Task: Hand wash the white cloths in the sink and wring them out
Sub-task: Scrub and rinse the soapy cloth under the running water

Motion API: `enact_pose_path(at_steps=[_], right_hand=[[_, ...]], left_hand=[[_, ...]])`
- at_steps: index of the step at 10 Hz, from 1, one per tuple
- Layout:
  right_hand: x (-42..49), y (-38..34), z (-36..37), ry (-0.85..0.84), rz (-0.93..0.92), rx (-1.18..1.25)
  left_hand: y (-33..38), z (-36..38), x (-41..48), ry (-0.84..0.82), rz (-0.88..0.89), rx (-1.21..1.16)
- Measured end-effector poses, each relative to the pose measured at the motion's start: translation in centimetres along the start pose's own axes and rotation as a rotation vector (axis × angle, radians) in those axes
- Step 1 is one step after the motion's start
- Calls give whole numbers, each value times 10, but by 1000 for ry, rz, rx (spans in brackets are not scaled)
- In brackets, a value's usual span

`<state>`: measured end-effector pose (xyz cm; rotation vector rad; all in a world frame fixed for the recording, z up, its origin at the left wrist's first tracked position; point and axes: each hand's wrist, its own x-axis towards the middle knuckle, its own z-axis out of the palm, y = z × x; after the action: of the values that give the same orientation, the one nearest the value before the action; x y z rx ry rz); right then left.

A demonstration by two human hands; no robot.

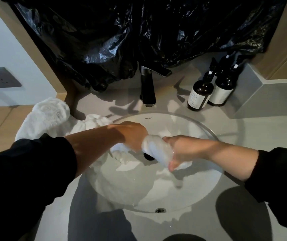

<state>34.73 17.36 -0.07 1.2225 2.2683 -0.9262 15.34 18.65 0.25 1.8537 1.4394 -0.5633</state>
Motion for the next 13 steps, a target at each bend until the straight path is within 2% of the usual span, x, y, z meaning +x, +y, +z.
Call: enact_pose_path(at_steps=[1, 2, 3, 4, 5, 6, 7, 8, 9, 10, 11, 12, 13], right_hand=[[9, 7, 5, 216, -20, -313], [12, 14, -3, 397, -133, -569], [19, 22, -3, 570, -210, -595], [31, 29, 5, 751, -250, -592], [38, 30, 13, 782, -242, -581], [39, 37, 17, 639, -112, -322], [14, 54, 13, 367, -19, 328], [-4, 72, 13, 70, 56, 1392], [6, 80, 9, -104, 254, 1865], [8, 64, 4, -218, 313, 1998], [9, 39, 6, 22, 271, 2008], [23, 23, 6, 463, 326, 1984], [33, 12, -4, 793, 408, 1866]], left_hand=[[-2, 7, -1, 15, 0, -58], [-6, 17, -1, -112, 111, -542], [-4, 33, -4, -266, 144, -987], [3, 42, -8, -349, 85, -1184], [4, 43, -8, -342, 49, -1202], [9, 41, -4, -79, -9, -936], [11, 38, -6, 249, -60, -571], [11, 34, -16, 423, -6, -265], [15, 32, -23, 558, 41, -5], [20, 35, -21, 697, 75, 310], [21, 40, -18, 776, 69, 496], [24, 40, -17, 722, 64, 409], [20, 36, -11, 527, 95, 139]])
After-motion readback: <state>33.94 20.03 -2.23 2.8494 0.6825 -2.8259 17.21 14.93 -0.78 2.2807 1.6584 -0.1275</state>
